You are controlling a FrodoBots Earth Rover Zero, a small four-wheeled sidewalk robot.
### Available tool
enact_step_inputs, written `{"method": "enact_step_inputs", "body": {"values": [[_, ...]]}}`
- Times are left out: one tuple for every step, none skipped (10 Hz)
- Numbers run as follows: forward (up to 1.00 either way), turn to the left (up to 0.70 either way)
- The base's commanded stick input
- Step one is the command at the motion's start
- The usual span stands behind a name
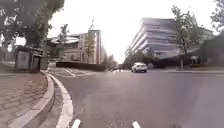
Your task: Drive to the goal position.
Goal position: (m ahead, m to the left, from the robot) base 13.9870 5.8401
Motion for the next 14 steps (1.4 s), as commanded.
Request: {"method": "enact_step_inputs", "body": {"values": [[0.70, 0.00], [0.70, 0.00], [0.70, 0.00], [0.70, 0.00], [0.70, 0.00], [0.70, 0.00], [0.70, 0.00], [0.70, 0.00], [0.70, 0.00], [0.70, 0.00], [0.70, 0.00], [0.70, 0.00], [0.70, 0.00], [0.70, 0.00]]}}
